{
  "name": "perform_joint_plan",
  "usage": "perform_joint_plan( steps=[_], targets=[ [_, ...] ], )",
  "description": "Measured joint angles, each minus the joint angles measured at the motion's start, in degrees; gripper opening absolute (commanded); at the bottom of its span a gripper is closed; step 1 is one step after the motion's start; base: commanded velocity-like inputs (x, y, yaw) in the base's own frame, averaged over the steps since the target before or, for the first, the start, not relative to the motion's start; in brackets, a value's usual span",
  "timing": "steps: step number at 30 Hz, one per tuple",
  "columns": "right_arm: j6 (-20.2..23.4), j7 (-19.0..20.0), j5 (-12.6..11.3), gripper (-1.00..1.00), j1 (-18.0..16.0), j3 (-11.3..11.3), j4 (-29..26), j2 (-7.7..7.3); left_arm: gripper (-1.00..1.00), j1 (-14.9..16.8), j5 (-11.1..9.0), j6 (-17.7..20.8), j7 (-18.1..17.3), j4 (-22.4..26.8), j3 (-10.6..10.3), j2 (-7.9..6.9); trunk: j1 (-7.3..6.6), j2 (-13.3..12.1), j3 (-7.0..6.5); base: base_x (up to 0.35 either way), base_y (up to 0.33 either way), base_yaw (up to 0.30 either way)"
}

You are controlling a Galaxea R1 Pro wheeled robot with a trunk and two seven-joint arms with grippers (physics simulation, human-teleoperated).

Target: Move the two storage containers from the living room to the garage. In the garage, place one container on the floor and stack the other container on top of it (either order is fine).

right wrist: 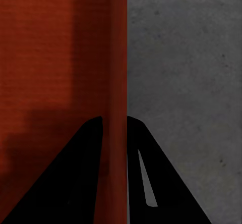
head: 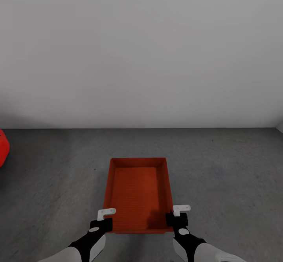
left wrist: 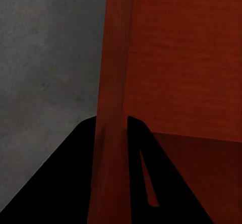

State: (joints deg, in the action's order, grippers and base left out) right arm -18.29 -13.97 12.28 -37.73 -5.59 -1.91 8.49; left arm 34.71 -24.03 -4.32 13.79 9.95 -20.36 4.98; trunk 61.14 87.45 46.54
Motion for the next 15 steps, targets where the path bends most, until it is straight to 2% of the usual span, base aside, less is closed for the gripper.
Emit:
perform_joint_plan(
  steps=[6,13,15],
  targets=[
    [0.0,0.0,0.0,-1.0,0.0,0.0,0.0,-0.01,-1.0,0.0,0.1,0.0,0.0,0.0,0.0,0.01,0.0,0.0,0.0,0.0,0.0,0.0],
    [-0.1,0.0,-0.1,-1.0,0.0,0.0,0.0,-0.01,-1.0,0.0,0.0,0.0,0.0,0.0,0.0,0.01,1.53,2.8,1.25,0.0,0.0,0.0],
    [-0.1,0.0,0.0,-1.0,0.0,0.0,0.0,-0.01,-1.0,0.0,0.1,0.0,0.0,0.0,0.0,0.01,1.54,2.8,1.26,0.0,0.0,0.0]
  ],
)
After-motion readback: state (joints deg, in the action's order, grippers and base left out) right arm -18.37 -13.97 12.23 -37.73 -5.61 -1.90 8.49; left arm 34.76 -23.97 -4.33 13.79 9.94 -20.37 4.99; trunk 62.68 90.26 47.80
